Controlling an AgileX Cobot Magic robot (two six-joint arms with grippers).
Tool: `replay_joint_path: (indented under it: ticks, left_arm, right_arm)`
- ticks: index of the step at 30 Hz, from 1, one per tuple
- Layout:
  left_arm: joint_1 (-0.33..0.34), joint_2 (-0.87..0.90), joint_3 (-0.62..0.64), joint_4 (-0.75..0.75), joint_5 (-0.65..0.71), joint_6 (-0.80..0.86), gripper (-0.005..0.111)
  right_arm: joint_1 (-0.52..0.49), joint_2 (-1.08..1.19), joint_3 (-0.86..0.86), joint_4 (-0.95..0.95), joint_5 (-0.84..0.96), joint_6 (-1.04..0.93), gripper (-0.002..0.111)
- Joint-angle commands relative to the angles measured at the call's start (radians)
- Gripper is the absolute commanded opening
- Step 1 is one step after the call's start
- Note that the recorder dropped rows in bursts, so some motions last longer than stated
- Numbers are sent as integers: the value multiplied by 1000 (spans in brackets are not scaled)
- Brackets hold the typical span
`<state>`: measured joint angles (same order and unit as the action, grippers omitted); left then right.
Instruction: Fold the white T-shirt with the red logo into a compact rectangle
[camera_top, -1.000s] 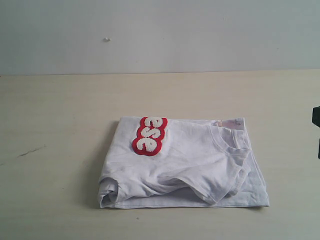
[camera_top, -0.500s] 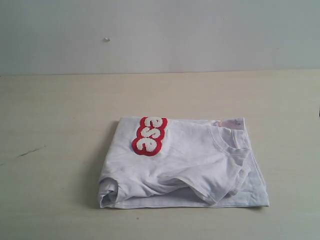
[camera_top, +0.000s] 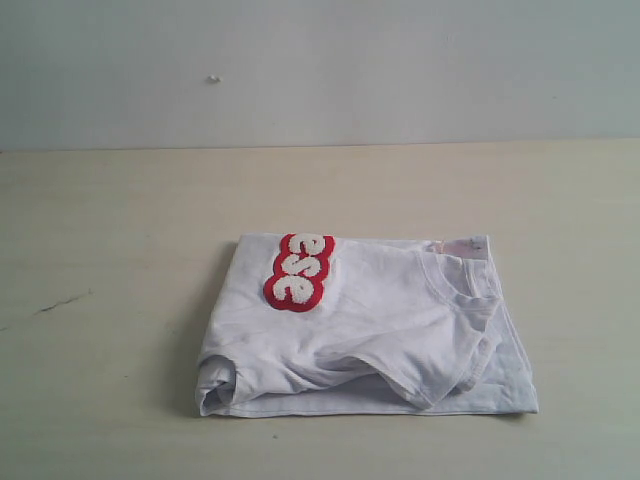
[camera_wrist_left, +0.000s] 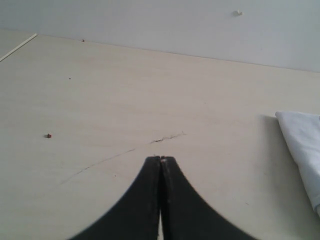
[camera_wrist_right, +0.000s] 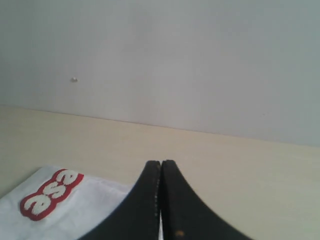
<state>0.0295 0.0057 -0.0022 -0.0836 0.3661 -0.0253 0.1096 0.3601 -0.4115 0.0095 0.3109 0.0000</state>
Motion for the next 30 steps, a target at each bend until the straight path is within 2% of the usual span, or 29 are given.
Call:
replay_joint_path:
  ticks: [1, 10, 19, 25, 30]
  left_arm:
    - [2, -6, 2, -2, -4, -6, 0]
    - [2, -6, 2, -2, -4, -6, 0]
    - [2, -6, 2, -2, -4, -6, 0]
    - [2, -6, 2, -2, -4, -6, 0]
    - [2, -6, 2, -2, -4, -6, 0]
  right_arm:
    - [-36, -43, 7, -1, -5, 0, 0]
    - [-43, -133, 9, -10, 48, 0, 0]
    - [-43, -256, 168, -10, 50, 0, 0]
    - [-113, -262, 168, -10, 49, 0, 0]
    - [-129, -309, 176, 17, 60, 0, 0]
